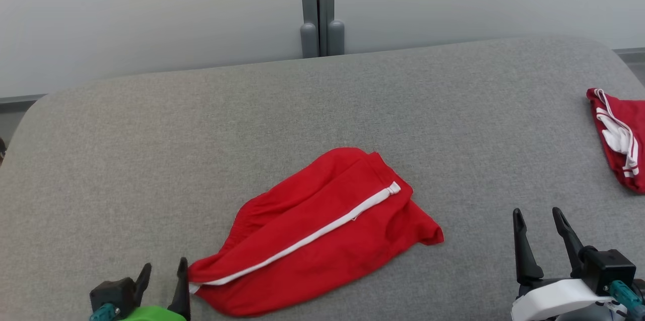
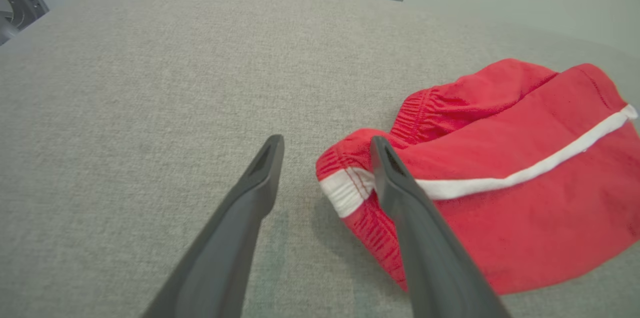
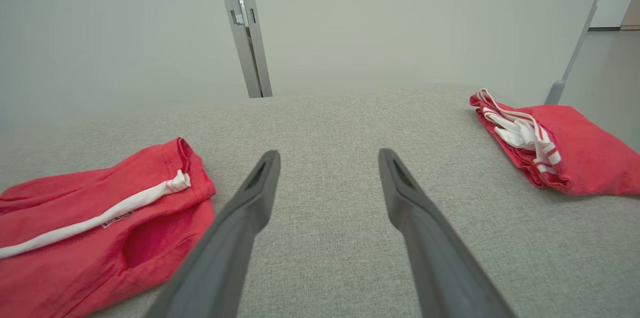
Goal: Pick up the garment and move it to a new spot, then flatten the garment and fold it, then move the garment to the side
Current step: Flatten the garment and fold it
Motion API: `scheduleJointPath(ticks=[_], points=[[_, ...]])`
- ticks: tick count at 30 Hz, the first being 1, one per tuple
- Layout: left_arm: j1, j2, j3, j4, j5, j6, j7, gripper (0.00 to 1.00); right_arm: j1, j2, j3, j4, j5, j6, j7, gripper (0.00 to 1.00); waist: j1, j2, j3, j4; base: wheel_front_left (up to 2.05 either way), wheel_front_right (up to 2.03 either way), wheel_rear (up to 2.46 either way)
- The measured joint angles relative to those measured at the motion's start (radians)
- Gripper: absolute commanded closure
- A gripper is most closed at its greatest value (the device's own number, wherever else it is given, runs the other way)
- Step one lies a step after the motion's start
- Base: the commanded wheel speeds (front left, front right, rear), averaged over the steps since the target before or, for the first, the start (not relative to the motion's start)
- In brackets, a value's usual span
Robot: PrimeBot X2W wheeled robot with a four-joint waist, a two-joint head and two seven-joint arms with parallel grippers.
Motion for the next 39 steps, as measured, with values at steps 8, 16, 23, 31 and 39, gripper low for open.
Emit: scheduleJointPath(ticks=[8,16,23,31,39], points=[[-0.028,0.007,-0.018,-0.087,0.134,0.075,-0.002,0.0,0.001,0.0,-0.001,-0.007,-0.004,0.0,0.0,0.0,0.0,0.0,0.005,-0.012,0.0,0.0,0.0],[-0.25,-0.167,-0.24,-0.053,0.261,-0.031,0.109,0.0,-0.064,0.0,0.048,-0.012,-0.009,0.0,0.0,0.0,0.0,0.0,0.061,-0.034,0.0,0.0,0.0],[-0.451,-0.318,-0.315,0.157,0.309,-0.092,0.138,0.0,-0.122,0.0,0.072,-0.012,-0.003,0.0,0.0,0.0,0.0,0.0,0.133,-0.088,0.0,0.0,0.0],[-0.568,-0.364,-0.369,0.354,0.315,-0.11,0.16,0.0,-0.135,0.0,0.079,0.002,0.012,0.0,0.0,0.0,0.0,0.0,0.192,-0.176,0.0,0.0,0.0],[-0.6,-0.368,-0.398,0.457,0.283,-0.096,0.138,0.14,-0.141,0.0,0.084,0.005,0.017,0.0,0.0,0.0,0.0,0.0,0.214,-0.23,0.0,0.0,0.0]])
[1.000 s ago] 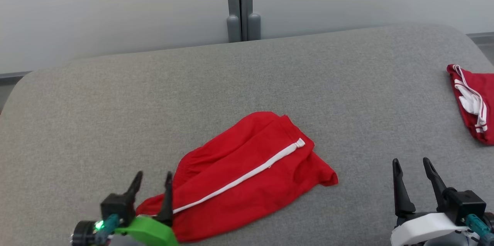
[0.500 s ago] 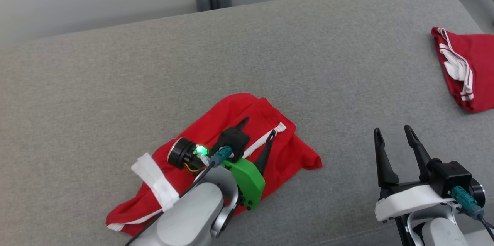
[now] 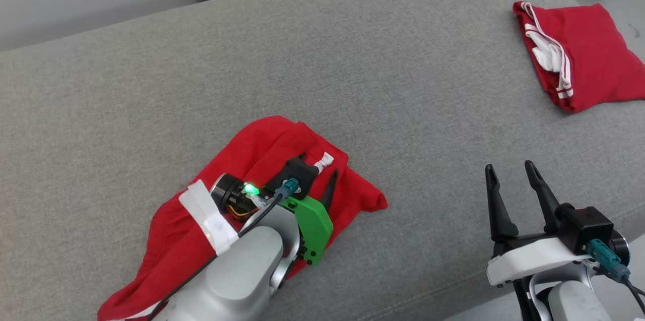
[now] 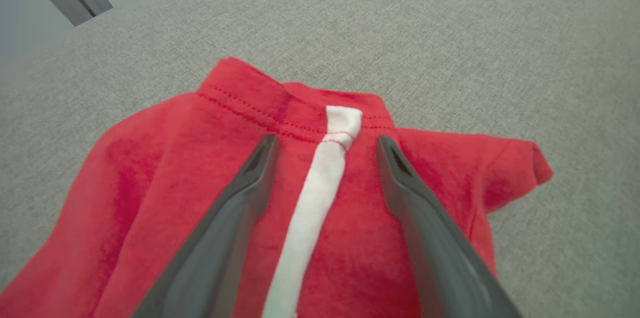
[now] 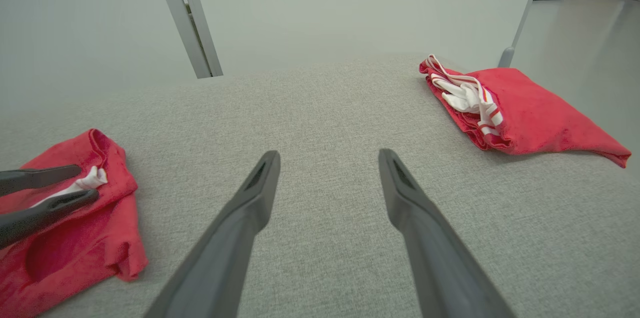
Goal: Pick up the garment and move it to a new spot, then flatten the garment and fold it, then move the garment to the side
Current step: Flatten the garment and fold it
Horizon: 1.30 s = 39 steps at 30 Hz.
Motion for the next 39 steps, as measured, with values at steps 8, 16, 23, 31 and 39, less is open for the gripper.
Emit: scheduleJointPath(ticks=[8,16,23,31,39], points=[[-0.016,0.0,-0.021,0.008,-0.065,-0.003,-0.031,0.69,0.0,0.0,-0.006,0.0,0.0,0.0,0.0,0.0,0.0,0.0,-0.005,0.002,0.0,0.0,0.0],[-0.032,0.0,-0.034,0.024,-0.117,0.0,-0.059,1.0,0.0,0.0,-0.006,0.0,0.004,0.0,0.0,0.0,0.0,0.0,-0.01,0.005,0.0,0.0,0.0],[-0.024,0.0,-0.068,-0.187,-0.191,-0.035,-0.033,1.0,0.023,0.0,-0.035,-0.002,0.003,0.0,0.0,0.0,0.0,0.0,-0.031,0.018,0.0,0.0,0.0],[0.102,0.013,-0.169,-0.484,-0.226,-0.022,0.128,1.0,0.03,0.0,-0.029,0.002,0.007,0.0,0.0,0.0,0.0,0.0,-0.052,0.047,0.0,0.0,0.0],[0.186,0.057,-0.217,-0.569,-0.259,0.004,0.206,0.0,0.026,0.0,-0.031,0.004,0.007,0.0,0.0,0.0,0.0,0.0,-0.047,0.05,0.0,0.0,0.0]])
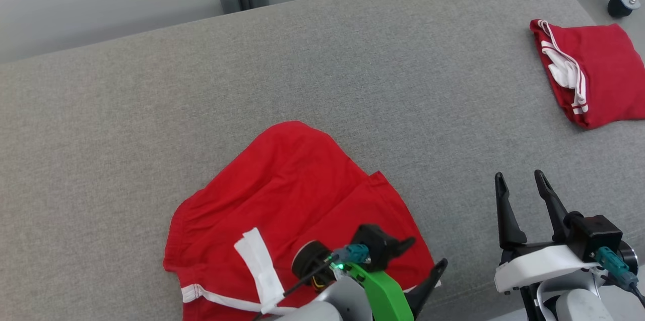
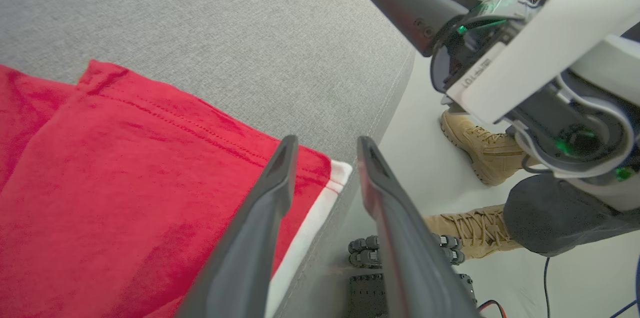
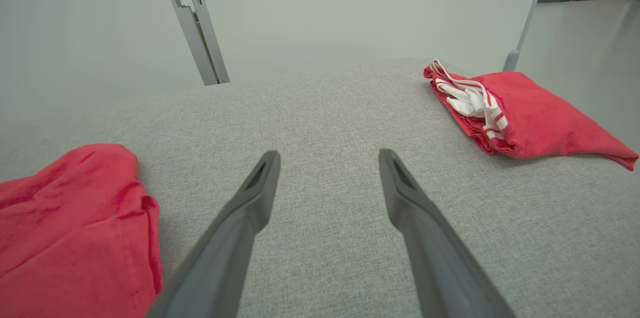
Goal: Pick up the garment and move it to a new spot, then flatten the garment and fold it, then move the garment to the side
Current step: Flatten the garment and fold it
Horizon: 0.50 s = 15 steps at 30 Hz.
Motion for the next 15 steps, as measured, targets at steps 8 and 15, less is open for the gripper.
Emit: scheduleJointPath(ticks=[8,15], points=[[-0.068,0.099,0.166,-0.013,0.005,0.134,-0.04,0.0,0.001,0.0,-0.006,0.004,0.002,0.0,0.0,0.0,0.0,0.0,0.001,-0.003,0.0,0.0,0.0],[-0.083,0.124,0.161,0.175,-0.058,0.059,0.053,0.0,-0.014,0.0,0.016,0.01,0.01,0.0,0.0,0.0,0.0,0.0,0.012,-0.011,0.0,0.0,0.0]])
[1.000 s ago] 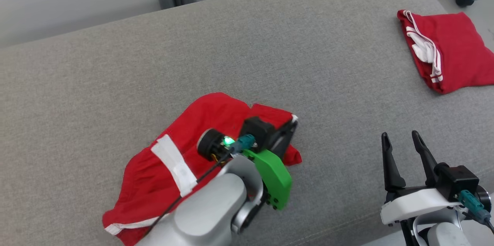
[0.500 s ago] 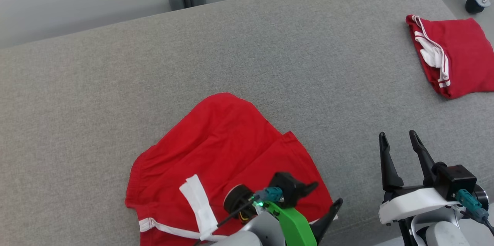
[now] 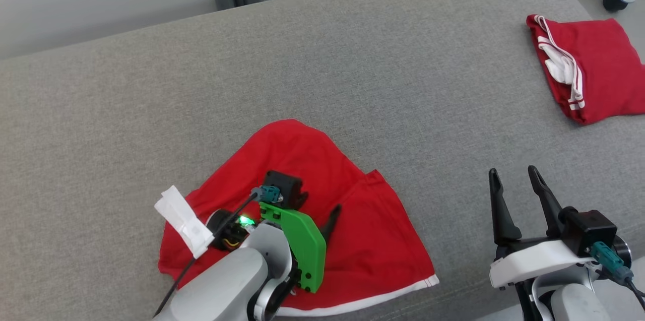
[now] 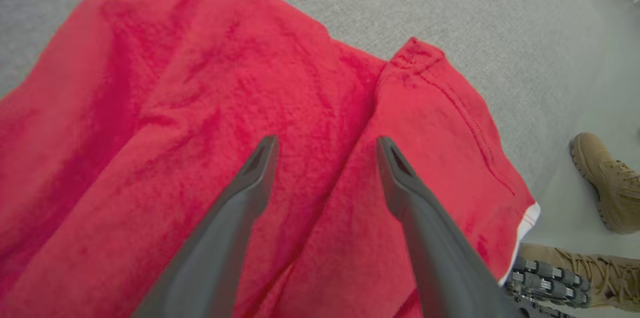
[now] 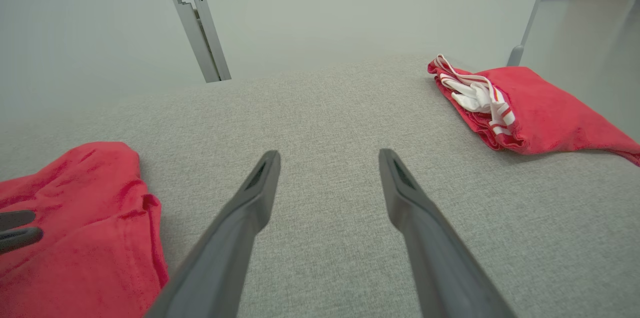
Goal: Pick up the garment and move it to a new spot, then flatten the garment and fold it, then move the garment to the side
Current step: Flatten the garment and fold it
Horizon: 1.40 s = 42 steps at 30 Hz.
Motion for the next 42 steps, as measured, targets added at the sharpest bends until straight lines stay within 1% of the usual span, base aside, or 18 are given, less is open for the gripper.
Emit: scheduleJointPath(ticks=[1,3,7,9,10,12,15,18,23,27,34,35,36,37,42], points=[[0.0,-0.009,-0.003,0.019,-0.008,-0.016,0.008,0.0,-0.006,0.0,0.002,0.0,0.0,0.0,0.0,0.0,0.0,0.0,0.002,-0.004,0.0,0.0,0.0],[-0.005,-0.021,-0.013,0.058,-0.013,-0.031,0.02,0.0,-0.008,0.0,0.0,-0.001,0.0,0.0,0.0,0.0,0.0,0.0,0.006,-0.01,0.0,0.0,0.0],[-0.024,-0.032,-0.049,0.145,0.001,-0.05,0.051,0.0,-0.007,0.0,-0.003,-0.002,-0.001,0.0,0.0,0.0,0.0,0.0,0.015,-0.021,0.0,0.0,0.0],[-0.036,-0.042,-0.06,0.179,0.009,-0.058,0.049,0.0,-0.007,0.0,-0.003,-0.001,-0.002,0.0,0.0,0.0,0.0,0.0,0.018,-0.026,0.0,0.0,0.0],[-0.041,-0.049,-0.062,0.195,0.017,-0.057,0.032,1.0,-0.007,0.0,-0.002,-0.001,-0.002,0.0,0.0,0.0,0.0,0.0,0.019,-0.029,0.0,0.0,0.0],[-0.052,-0.057,-0.064,0.22,0.033,-0.061,0.005,1.0,-0.007,0.0,0.0,-0.001,-0.002,0.0,0.0,0.0,0.0,0.0,0.023,-0.035,0.0,0.0,0.0],[-0.077,-0.067,-0.041,0.265,0.061,-0.03,-0.089,1.0,-0.008,0.0,0.001,-0.001,-0.001,0.0,0.0,0.0,0.0,0.0,0.028,-0.041,0.0,0.0,0.0],[-0.112,-0.069,-0.005,0.313,0.063,-0.005,-0.151,1.0,-0.01,0.0,0.005,-0.001,-0.001,0.0,0.0,0.0,0.0,0.0,0.031,-0.047,0.0,0.0,0.0],[-0.174,-0.063,0.043,0.386,0.066,0.013,-0.251,1.0,-0.027,0.0,0.01,-0.002,-0.001,0.0,0.0,0.0,0.0,0.0,0.039,-0.067,0.0,0.0,0.0],[-0.256,-0.054,0.072,0.436,0.086,0.017,-0.337,1.0,-0.029,0.0,0.017,-0.001,0.0,0.0,0.0,0.0,0.0,0.0,0.053,-0.084,0.0,0.0,0.0],[-0.377,-0.043,0.092,0.553,0.129,0.003,-0.383,1.0,-0.048,0.0,0.034,0.004,0.005,0.0,0.0,0.0,0.0,0.0,0.08,-0.122,0.0,0.0,0.0],[-0.383,-0.047,0.096,0.573,0.129,0.001,-0.385,0.8,-0.048,0.0,0.035,0.005,0.008,0.0,0.0,0.0,0.0,0.0,0.084,-0.126,0.0,0.0,0.0],[-0.385,-0.049,0.097,0.588,0.129,-0.003,-0.389,0.51,-0.048,0.0,0.035,0.006,0.01,0.0,0.0,0.0,0.0,0.0,0.086,-0.13,0.0,0.0,0.0],[-0.385,-0.053,0.101,0.605,0.126,-0.011,-0.39,0.0,-0.048,0.0,0.035,0.008,0.011,0.0,0.0,0.0,0.0,0.0,0.087,-0.134,0.0,0.0,0.0],[-0.374,-0.07,0.145,0.62,0.098,-0.026,-0.393,0.0,-0.038,0.0,0.002,0.01,0.016,0.0,0.0,0.0,0.0,0.0,0.081,-0.13,0.0,0.0,0.0]])
